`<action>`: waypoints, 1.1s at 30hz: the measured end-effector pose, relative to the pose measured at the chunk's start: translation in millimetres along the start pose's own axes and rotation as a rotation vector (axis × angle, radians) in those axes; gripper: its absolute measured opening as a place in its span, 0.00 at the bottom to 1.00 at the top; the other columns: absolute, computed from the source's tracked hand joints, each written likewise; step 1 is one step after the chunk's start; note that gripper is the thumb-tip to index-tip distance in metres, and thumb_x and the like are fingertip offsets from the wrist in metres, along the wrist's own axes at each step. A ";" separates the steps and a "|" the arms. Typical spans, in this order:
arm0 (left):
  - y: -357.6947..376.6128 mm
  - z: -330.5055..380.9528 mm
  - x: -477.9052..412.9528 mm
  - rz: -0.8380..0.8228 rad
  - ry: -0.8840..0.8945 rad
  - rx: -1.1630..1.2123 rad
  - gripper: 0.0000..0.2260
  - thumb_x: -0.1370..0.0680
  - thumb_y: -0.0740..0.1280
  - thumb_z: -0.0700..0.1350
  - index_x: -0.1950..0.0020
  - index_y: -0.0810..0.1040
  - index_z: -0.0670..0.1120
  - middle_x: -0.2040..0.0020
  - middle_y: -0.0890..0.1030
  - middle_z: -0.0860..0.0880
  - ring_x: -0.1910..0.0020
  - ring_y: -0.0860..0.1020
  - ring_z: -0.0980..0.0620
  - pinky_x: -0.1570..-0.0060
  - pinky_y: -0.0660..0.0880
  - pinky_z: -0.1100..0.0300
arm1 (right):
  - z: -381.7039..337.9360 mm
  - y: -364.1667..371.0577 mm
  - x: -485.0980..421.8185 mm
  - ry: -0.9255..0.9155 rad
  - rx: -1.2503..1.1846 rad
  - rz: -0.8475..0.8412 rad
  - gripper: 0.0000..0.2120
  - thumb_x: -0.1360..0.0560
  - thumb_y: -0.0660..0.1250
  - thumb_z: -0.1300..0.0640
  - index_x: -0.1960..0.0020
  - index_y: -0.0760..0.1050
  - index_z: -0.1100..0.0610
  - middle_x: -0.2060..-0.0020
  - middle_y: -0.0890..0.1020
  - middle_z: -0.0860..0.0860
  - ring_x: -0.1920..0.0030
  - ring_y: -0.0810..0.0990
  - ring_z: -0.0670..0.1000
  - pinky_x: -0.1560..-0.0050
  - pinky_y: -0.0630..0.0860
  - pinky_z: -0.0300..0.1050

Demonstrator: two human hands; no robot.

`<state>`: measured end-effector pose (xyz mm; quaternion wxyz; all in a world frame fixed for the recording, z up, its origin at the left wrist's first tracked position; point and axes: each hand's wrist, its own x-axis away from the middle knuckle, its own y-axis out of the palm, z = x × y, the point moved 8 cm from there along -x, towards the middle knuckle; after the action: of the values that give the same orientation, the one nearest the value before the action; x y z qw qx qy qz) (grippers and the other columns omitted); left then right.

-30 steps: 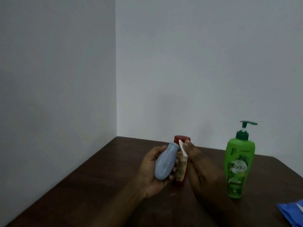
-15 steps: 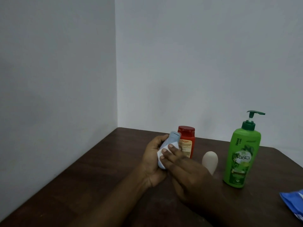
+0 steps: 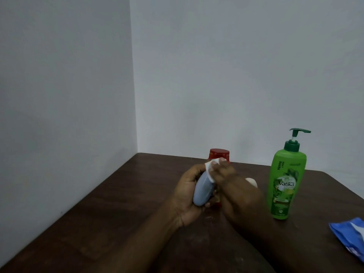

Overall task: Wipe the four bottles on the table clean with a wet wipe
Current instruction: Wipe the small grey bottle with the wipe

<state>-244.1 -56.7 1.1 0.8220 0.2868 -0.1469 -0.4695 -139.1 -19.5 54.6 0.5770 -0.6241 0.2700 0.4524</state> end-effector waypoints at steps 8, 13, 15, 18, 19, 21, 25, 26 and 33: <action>-14.7 3.7 0.4 0.010 -0.129 0.152 0.15 0.27 0.77 0.52 0.51 0.86 0.40 0.56 0.73 0.53 0.62 0.64 0.61 0.58 0.58 0.74 | -44.2 19.2 6.5 -0.236 -0.145 -0.222 0.16 0.19 0.62 0.59 0.34 0.80 0.58 0.34 0.81 0.54 0.28 0.75 0.51 0.35 0.79 0.51; -10.7 16.3 1.6 0.055 -0.001 0.114 0.16 0.27 0.69 0.50 0.48 0.85 0.39 0.59 0.80 0.43 0.65 0.77 0.49 0.66 0.76 0.57 | -40.3 -14.9 -0.2 -0.227 -0.244 -0.039 0.13 0.19 0.63 0.58 0.45 0.85 0.62 0.46 0.87 0.56 0.42 0.84 0.48 0.37 0.78 0.39; -10.2 15.0 3.3 0.037 -0.003 0.052 0.16 0.26 0.67 0.52 0.54 0.87 0.41 0.60 0.80 0.44 0.66 0.77 0.49 0.71 0.72 0.58 | -18.5 -33.3 -3.4 -0.092 -0.154 0.159 0.16 0.17 0.60 0.58 0.42 0.83 0.65 0.43 0.85 0.58 0.38 0.82 0.49 0.33 0.74 0.39; 0.6 8.5 7.9 -0.057 -0.046 -0.011 0.17 0.22 0.66 0.53 0.50 0.87 0.41 0.58 0.79 0.43 0.66 0.77 0.48 0.76 0.69 0.60 | 15.0 -35.2 -3.0 0.096 -0.022 0.208 0.18 0.22 0.61 0.67 0.34 0.78 0.64 0.33 0.79 0.57 0.30 0.78 0.52 0.32 0.76 0.48; 2.6 6.2 8.0 -0.078 -0.054 -0.017 0.17 0.22 0.66 0.53 0.49 0.86 0.41 0.58 0.79 0.43 0.66 0.77 0.48 0.77 0.69 0.60 | 20.4 -29.3 -2.4 0.108 0.003 0.163 0.21 0.23 0.61 0.68 0.32 0.77 0.64 0.31 0.78 0.57 0.28 0.76 0.53 0.32 0.76 0.52; 3.5 1.1 6.5 -0.093 -0.072 -0.014 0.17 0.21 0.66 0.53 0.49 0.86 0.41 0.57 0.79 0.43 0.66 0.77 0.47 0.77 0.70 0.60 | 18.2 -18.2 -1.3 0.066 0.019 0.094 0.21 0.22 0.58 0.65 0.31 0.77 0.64 0.30 0.77 0.58 0.26 0.73 0.54 0.32 0.76 0.55; 1.4 3.7 9.3 -0.015 -0.053 0.017 0.16 0.22 0.66 0.52 0.53 0.88 0.42 0.61 0.81 0.45 0.70 0.78 0.49 0.79 0.70 0.62 | -4.0 -2.0 -0.3 -0.030 -0.010 0.011 0.19 0.17 0.55 0.61 0.33 0.78 0.65 0.29 0.76 0.57 0.26 0.72 0.55 0.27 0.71 0.50; 0.5 5.2 10.1 0.007 -0.055 0.028 0.16 0.22 0.66 0.52 0.53 0.88 0.42 0.61 0.81 0.46 0.69 0.79 0.50 0.78 0.70 0.61 | -9.2 0.0 -0.5 -0.046 -0.025 -0.005 0.18 0.17 0.57 0.61 0.33 0.78 0.65 0.30 0.77 0.58 0.26 0.72 0.55 0.27 0.71 0.50; -13.0 10.6 8.9 0.089 -0.103 0.175 0.18 0.23 0.66 0.53 0.55 0.84 0.38 0.63 0.75 0.49 0.67 0.72 0.58 0.63 0.63 0.73 | -42.9 8.7 4.7 -0.233 -0.125 -0.196 0.16 0.18 0.60 0.59 0.37 0.82 0.59 0.34 0.81 0.54 0.29 0.76 0.51 0.34 0.78 0.50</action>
<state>-253.8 -72.9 1.4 0.8052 0.3264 -0.2420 -0.4319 -133.6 -61.7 43.2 0.6060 -0.6253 0.1104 0.4792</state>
